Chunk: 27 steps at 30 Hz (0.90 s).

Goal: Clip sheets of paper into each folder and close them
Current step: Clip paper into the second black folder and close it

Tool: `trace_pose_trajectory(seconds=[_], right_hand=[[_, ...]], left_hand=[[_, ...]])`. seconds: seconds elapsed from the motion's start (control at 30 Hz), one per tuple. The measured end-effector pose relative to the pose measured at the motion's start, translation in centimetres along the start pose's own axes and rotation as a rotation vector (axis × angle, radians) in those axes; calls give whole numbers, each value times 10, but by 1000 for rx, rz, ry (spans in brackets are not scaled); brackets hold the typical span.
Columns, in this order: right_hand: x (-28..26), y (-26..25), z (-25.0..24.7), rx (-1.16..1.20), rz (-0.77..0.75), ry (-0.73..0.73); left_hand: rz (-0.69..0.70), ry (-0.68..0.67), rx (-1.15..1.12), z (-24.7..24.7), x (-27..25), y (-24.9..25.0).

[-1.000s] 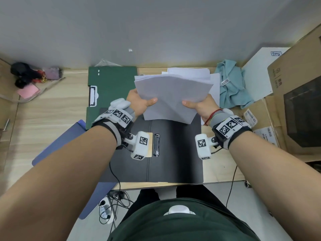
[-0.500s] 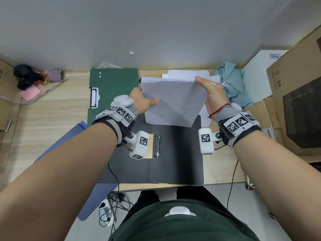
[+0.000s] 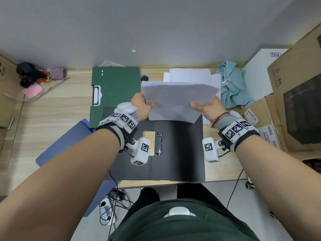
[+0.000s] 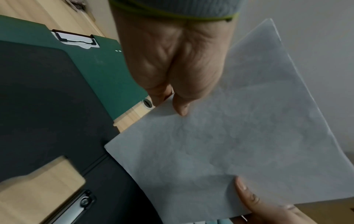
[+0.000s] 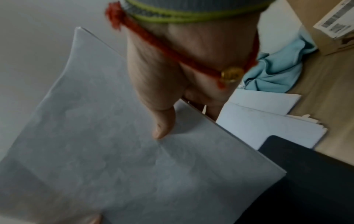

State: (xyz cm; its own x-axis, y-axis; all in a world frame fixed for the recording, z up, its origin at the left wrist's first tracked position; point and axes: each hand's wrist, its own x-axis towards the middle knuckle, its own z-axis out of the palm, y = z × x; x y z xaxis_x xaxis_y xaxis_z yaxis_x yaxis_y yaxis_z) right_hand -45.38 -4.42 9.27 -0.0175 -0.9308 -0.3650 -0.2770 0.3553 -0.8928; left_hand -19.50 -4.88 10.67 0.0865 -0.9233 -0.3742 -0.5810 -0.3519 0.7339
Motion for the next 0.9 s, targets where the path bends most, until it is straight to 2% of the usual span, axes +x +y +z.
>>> trace_pose_trajectory(seconds=[0.13, 0.37, 0.53, 0.63, 0.77, 0.83, 0.9], right_hand=[[-7, 17, 6, -105, 75, 3], [-31, 7, 14, -44, 56, 152], [-50, 6, 26, 122, 80, 199], [-55, 8, 33, 226, 114, 126], [-58, 12, 42, 317, 186, -94], [-58, 10, 46, 267, 199, -132], [-51, 18, 46, 141, 212, -83]], left_hand=[[-9, -103, 54, 5, -11, -14], [54, -128, -73, -1, -19, -16], [-25, -146, -205, 1, -27, -14], [49, -75, -166, 0, -30, -16], [24, 21, -183, -8, -35, -23], [-2, 39, -196, -9, -38, -26], [-29, 9, -186, -5, -42, -28]])
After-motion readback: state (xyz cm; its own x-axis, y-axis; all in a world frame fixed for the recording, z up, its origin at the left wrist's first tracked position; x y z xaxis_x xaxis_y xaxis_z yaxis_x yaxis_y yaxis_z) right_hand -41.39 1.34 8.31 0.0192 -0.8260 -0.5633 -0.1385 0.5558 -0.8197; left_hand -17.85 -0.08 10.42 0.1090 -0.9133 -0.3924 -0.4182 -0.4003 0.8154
